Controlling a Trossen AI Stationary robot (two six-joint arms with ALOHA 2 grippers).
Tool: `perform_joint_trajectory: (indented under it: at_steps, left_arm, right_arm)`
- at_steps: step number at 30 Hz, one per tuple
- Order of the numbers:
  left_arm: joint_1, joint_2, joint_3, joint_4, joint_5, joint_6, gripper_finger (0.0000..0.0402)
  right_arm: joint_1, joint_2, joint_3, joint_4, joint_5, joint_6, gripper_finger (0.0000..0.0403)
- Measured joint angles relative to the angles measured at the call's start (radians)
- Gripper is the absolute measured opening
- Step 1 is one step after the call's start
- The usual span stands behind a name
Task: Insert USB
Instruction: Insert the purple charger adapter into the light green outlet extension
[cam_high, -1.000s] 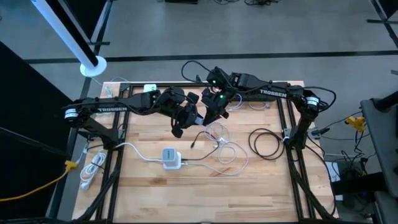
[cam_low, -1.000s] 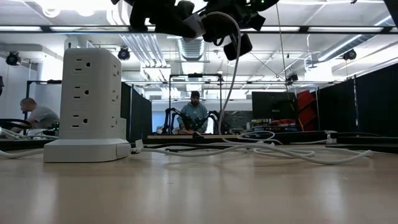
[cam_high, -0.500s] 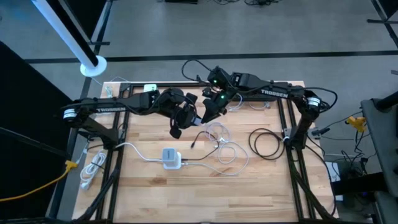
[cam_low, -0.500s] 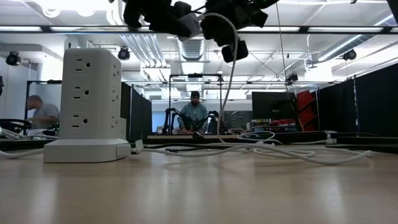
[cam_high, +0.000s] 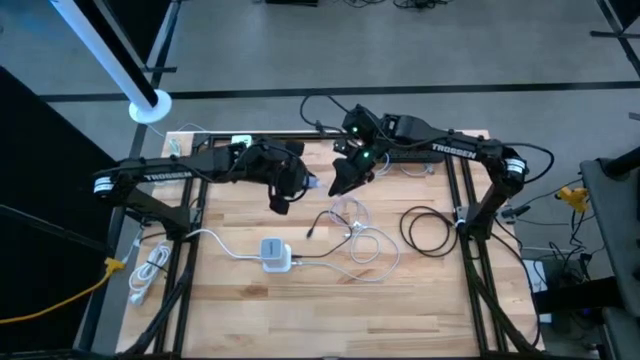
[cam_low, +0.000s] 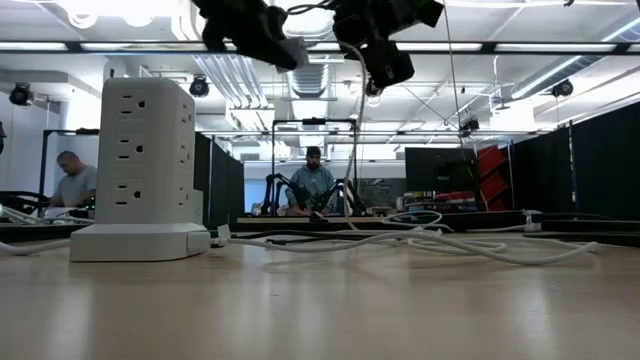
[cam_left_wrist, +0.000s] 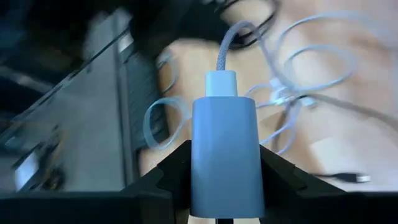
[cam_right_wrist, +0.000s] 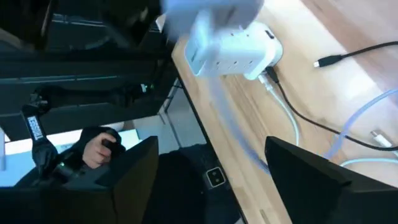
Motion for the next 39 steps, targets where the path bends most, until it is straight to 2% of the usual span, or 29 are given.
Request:
perform_joint_trajectory:
  at_steps: [2, 6, 10, 14, 17, 20, 29, 31, 39]
  left_arm:
    - [0.001, -0.002, 0.000, 0.000, -0.049, -0.002, 0.0118]
    - [-0.001, -0.011, -0.001, 0.019, -0.058, -0.027, 0.0118]
    - [-0.007, -0.023, -0.001, 0.018, -0.064, -0.058, 0.0118]
    - [-0.007, -0.040, -0.002, 0.020, -0.065, -0.070, 0.0118]
    - [-0.007, -0.046, -0.002, 0.027, -0.065, -0.078, 0.0118]
    - [-0.007, -0.047, -0.002, 0.040, -0.065, -0.081, 0.0118]
    - [-0.006, -0.039, -0.002, 0.046, -0.065, -0.116, 0.0118]
    - [-0.006, -0.039, -0.002, 0.048, -0.066, -0.117, 0.0118]
    - [-0.006, -0.038, -0.005, 0.110, -0.086, -0.157, 0.0118]
  right_arm:
    - [-0.001, -0.006, 0.000, 0.001, 0.054, -0.009, 0.0290]
    - [-0.007, -0.021, 0.000, 0.016, 0.152, -0.030, 0.0301]
    - [-0.006, -0.035, 0.000, 0.081, 0.170, -0.033, 0.0300]
    - [-0.007, -0.050, 0.000, 0.156, 0.188, -0.032, 0.0282]
    - [-0.006, -0.053, 0.000, 0.175, 0.188, -0.013, 0.0253]
    - [-0.003, -0.053, 0.000, 0.186, 0.188, -0.008, 0.0207]
    - [-0.001, -0.047, 0.000, 0.230, 0.195, -0.009, 0.0022]
    - [-0.001, -0.047, 0.000, 0.238, 0.195, -0.008, 0.0008]
    - [-0.001, -0.045, 0.002, 0.239, 0.212, -0.008, 0.0004]
